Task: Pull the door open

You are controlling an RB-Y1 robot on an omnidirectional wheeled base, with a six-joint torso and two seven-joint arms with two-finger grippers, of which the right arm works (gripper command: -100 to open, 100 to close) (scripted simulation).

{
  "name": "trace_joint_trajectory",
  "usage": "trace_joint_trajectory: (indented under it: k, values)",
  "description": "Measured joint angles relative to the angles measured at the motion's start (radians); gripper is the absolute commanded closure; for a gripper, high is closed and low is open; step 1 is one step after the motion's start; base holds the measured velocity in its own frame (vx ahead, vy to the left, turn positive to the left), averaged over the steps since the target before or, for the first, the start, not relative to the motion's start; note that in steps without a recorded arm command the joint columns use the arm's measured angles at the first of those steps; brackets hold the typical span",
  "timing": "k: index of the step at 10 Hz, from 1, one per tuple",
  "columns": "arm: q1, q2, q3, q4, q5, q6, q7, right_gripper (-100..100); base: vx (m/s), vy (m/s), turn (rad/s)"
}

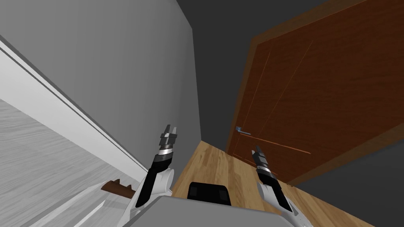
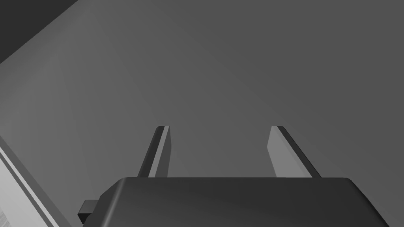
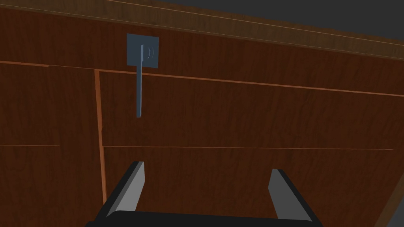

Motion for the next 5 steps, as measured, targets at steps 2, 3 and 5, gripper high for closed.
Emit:
trace_joint_trajectory:
  k: [2, 3, 5]
  values:
    - [-0.012, -0.005, -0.007, 0.037, -0.006, -0.006, -0.004, -100, 0.051, -0.011, 0.039]
    - [-0.017, -0.008, -0.010, 0.055, -0.008, -0.009, -0.007, -100, 0.060, -0.020, 0.086]
    - [-0.027, -0.014, -0.017, 0.088, -0.014, -0.013, -0.013, -100, 0.061, -0.020, 0.035]
